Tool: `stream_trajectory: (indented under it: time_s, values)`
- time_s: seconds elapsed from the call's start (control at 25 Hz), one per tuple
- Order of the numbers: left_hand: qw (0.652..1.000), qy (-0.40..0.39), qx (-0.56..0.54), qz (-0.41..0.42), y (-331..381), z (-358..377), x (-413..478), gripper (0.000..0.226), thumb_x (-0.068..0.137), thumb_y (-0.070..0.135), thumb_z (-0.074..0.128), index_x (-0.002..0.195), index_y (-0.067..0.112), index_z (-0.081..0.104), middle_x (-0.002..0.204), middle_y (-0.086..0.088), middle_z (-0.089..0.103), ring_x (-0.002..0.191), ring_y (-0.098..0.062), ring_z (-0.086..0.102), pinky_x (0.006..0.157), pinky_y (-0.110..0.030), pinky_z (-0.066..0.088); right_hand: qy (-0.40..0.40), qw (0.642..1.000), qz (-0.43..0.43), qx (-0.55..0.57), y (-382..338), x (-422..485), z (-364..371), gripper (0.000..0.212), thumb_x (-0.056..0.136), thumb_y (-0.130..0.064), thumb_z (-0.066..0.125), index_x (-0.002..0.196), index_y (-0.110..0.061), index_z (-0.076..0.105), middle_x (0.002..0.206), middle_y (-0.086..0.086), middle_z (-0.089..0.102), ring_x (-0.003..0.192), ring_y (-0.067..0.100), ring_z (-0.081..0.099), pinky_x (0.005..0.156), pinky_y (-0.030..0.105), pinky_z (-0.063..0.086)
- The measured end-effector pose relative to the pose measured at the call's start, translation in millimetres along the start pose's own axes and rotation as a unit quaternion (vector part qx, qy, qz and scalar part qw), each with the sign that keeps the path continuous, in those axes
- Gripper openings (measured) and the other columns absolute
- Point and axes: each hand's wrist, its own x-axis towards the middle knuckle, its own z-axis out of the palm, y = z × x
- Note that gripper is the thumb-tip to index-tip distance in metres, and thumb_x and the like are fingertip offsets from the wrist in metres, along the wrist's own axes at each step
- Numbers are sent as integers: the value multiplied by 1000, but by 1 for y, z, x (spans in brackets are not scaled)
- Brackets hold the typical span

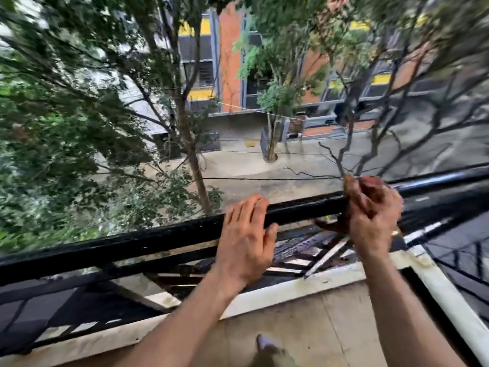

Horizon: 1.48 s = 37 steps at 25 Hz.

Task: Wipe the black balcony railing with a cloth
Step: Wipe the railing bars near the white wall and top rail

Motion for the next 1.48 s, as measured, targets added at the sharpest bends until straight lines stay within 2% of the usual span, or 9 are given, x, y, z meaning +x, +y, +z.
stream_trajectory:
  time_s: [0.24,0.36,0.52,0.64,0.8,0.92,1.2,1.36,1.48]
  values:
    - [996,2,-12,-91,54,35,53,68,96,58,24,140,17,54,142,-3,57,130,-24,50,110,-44,38,-310,920,-220,-100,-18,-89,71,59,93,-51,51,150,-48,37,154,7,48,146,23,40,120,49,32]
    - [988,-99,44,-106,58,47,71,77,93,65,13,136,17,55,136,-6,61,125,-27,54,107,-45,42,-325,855,-376,-145,42,-45,14,60,90,-48,62,142,-18,59,160,17,39,150,38,31,123,55,23]
    - [983,-136,88,-90,71,65,71,76,97,64,8,140,20,54,134,-2,63,123,-23,57,108,-46,39,-161,976,-62,-130,132,28,-74,66,73,-7,77,135,-23,60,158,4,33,143,22,42,104,52,48]
    - [985,-102,100,-96,84,70,69,69,99,61,10,132,24,59,124,3,66,116,-22,58,106,-45,37,-60,985,149,-61,129,19,-34,98,72,-7,62,158,-36,27,168,10,-5,148,42,30,120,59,31]
    - [993,-54,54,-87,81,75,71,61,101,57,21,125,22,64,120,1,68,111,-24,61,101,-45,41,-202,978,-16,50,51,-82,24,70,74,8,58,141,-10,50,154,22,29,143,13,38,116,27,35]
    - [999,-2,-9,-53,71,76,59,47,102,46,36,122,14,66,122,-2,66,116,-22,59,103,-41,43,-398,902,-156,-58,61,-90,34,57,78,-27,64,135,-23,57,123,12,59,106,30,61,87,38,53]
    - [996,32,-44,75,31,88,-18,15,92,11,61,104,8,70,105,-4,68,99,-21,63,90,-37,52,-193,909,137,-344,160,2,-35,49,81,-22,66,129,-28,61,123,16,49,100,41,60,89,46,54]
    - [997,52,-21,-59,-14,77,-47,21,97,20,55,111,12,69,109,1,68,99,-19,63,88,-38,52,-266,892,-94,-354,116,-80,52,31,80,-27,53,104,-14,67,111,24,58,108,47,53,99,53,40]
    - [993,102,-29,-52,-39,37,-56,20,98,16,52,101,10,71,99,-1,70,92,-21,65,84,-36,53,-346,908,-114,-208,38,-144,113,17,82,-28,52,90,-15,59,91,13,60,90,37,55,86,45,38]
